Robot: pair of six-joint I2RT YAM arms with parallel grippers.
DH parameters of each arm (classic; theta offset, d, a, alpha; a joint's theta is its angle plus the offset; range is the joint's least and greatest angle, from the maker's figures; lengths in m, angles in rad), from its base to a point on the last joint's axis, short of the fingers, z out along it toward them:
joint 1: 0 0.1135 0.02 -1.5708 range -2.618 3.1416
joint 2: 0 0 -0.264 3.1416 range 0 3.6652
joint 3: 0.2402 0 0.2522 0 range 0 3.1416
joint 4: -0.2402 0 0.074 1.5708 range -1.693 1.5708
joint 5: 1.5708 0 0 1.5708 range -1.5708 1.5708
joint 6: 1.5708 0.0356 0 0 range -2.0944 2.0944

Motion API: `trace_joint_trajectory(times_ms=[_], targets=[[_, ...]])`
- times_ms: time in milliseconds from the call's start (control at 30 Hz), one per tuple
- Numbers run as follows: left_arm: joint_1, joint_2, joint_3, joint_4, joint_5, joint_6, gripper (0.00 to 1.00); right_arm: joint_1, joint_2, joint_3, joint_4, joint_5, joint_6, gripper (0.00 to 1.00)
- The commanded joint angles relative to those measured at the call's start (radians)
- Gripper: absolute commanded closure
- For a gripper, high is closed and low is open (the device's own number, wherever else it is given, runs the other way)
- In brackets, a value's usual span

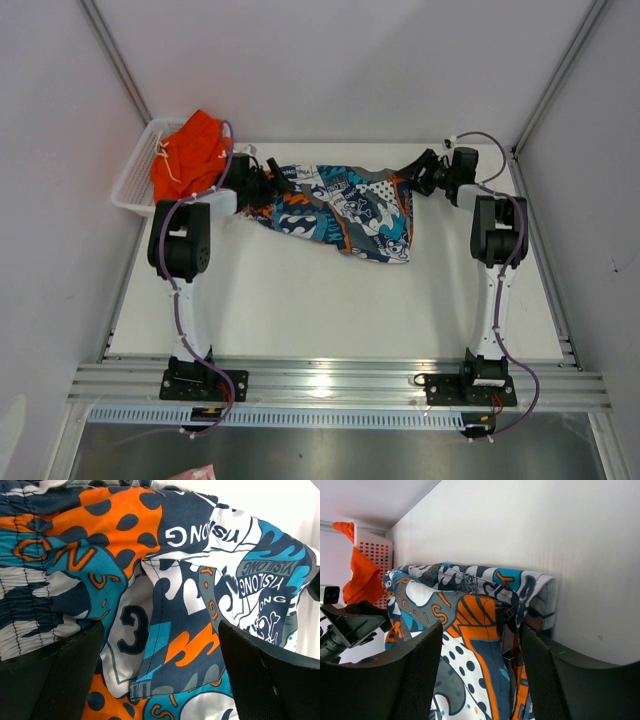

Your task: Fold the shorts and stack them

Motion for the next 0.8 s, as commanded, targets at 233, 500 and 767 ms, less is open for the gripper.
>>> trace_joint_trajectory(times_ms=[233,500,767], targets=[[-0.014,0.041,0.015,-0.087,-0.053,0.040,0.01,0.012,0.034,0.038,0.144,-0.074,0.068,0.39],[-0.015,0.043,0.024,-0.093,-0.053,0.044,0.01,0.020,0.138,0.148,0.159,-0.092,0.122,0.52],[-0.015,0.041,0.022,-0.100,-0.068,0.041,0.01,-0.022,0.122,0.113,0.244,0.018,0.149,1.00]])
